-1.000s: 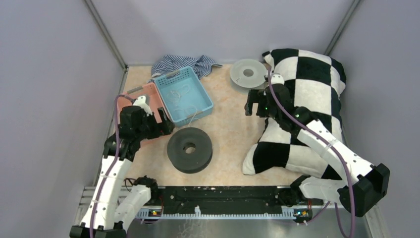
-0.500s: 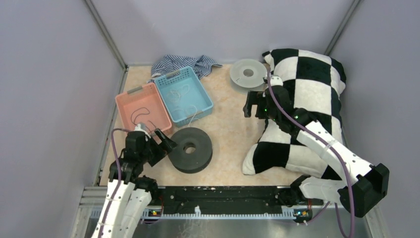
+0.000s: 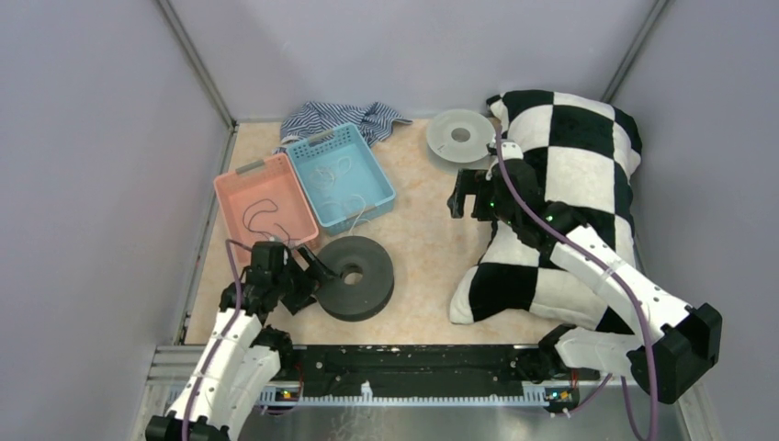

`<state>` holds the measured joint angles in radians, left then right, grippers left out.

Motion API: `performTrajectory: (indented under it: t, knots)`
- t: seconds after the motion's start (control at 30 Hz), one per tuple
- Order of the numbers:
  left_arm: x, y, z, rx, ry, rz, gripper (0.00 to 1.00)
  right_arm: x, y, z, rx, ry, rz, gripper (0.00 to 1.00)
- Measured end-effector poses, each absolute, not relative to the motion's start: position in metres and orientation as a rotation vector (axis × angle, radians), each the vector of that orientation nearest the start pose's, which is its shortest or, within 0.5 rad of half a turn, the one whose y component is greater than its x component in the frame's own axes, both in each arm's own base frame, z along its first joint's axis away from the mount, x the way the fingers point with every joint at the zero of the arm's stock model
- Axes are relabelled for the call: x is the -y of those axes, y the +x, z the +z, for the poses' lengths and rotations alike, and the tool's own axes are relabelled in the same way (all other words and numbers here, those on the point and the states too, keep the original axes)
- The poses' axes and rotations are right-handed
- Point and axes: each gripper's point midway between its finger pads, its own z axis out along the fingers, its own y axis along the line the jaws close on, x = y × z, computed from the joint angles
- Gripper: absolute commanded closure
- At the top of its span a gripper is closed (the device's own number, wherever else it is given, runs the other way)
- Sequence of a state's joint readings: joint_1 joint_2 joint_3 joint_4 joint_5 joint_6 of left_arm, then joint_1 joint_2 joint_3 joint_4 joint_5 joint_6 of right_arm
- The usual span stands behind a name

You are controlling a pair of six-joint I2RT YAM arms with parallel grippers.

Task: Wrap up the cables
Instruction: Pick up the cable reel from the center of the board.

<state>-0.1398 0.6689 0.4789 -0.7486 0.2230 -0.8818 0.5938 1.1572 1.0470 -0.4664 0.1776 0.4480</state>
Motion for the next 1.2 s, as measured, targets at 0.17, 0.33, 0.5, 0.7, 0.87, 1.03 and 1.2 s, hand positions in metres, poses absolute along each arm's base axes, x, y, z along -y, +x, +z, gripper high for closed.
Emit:
performTrajectory:
  t: [0.17, 0.33, 0.5, 0.7, 0.87, 1.03, 1.2]
  knots:
    - [0.108, 0.165, 0.056, -2.412, -0.883, -0.823, 0.10, -0.186, 0.298, 0.228, -2.144, -0.052, 0.430, 0.01]
    - [0.126, 0.169, 0.053, -2.269, -0.824, -1.038, 0.10, -0.184, 0.297, 0.233, -2.128, -0.048, 0.436, 0.01]
    - [0.135, 0.178, 0.081, -2.065, -0.736, -1.202, 0.17, -0.184, 0.297, 0.233, -2.129, -0.048, 0.436, 0.01]
    - [0.139, 0.182, 0.101, -1.972, -0.694, -1.269, 0.51, -0.184, 0.296, 0.232, -2.133, -0.048, 0.436, 0.01]
    - [0.139, 0.182, 0.097, -1.990, -0.703, -1.262, 0.86, -0.184, 0.295, 0.231, -2.138, -0.050, 0.439, 0.01]
    - [0.143, 0.180, 0.112, -1.970, -0.661, -1.303, 1.00, -0.185, 0.294, 0.231, -2.140, -0.054, 0.445, 0.01]
    - [0.143, 0.178, 0.127, -2.020, -0.582, -1.252, 1.00, -0.185, 0.293, 0.230, -2.150, -0.068, 0.443, 0.01]
